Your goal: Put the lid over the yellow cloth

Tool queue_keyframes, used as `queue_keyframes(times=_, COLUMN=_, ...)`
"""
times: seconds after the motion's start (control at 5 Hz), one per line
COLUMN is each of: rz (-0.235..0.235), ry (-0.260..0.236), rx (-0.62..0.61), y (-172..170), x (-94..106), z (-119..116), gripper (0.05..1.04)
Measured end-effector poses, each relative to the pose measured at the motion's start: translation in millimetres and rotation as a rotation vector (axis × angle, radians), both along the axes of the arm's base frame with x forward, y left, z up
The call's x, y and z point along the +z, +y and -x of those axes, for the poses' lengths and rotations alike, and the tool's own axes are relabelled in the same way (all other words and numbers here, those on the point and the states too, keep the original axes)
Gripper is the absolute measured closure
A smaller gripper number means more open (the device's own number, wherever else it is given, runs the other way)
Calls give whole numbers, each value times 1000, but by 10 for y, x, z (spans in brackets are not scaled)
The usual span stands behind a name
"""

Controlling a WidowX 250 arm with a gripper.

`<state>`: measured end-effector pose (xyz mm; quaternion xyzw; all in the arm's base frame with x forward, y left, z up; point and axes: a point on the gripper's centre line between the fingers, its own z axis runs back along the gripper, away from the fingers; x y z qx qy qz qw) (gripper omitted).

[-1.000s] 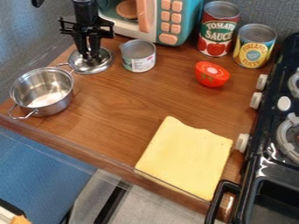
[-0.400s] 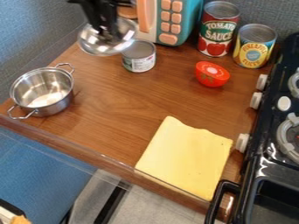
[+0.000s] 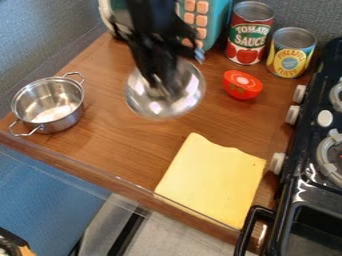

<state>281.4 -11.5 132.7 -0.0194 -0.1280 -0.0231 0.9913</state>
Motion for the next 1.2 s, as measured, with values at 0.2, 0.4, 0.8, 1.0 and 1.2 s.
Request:
queue_keyframes(times=0.2, rz=-17, ry=14, rx=-91, y=-477, x=-165, z=140, gripper=797)
queue_keyframes(times=0.4, rz=-55, ry=50, rx=-153, y=-956, x=-395, z=231, gripper=797)
queue_keyframes(times=0.8, rz=-108, ry=110, rx=-155, y=-1115, x=-749, z=203, gripper=797)
queue_keyframes(times=1.0, rz=-111, ry=108, rx=-159, y=-1089, x=-756, z=199, gripper=797)
queue_keyframes(times=1.2, rz=-87, ry=88, rx=-133, y=-973, x=-617, z=201, gripper=797)
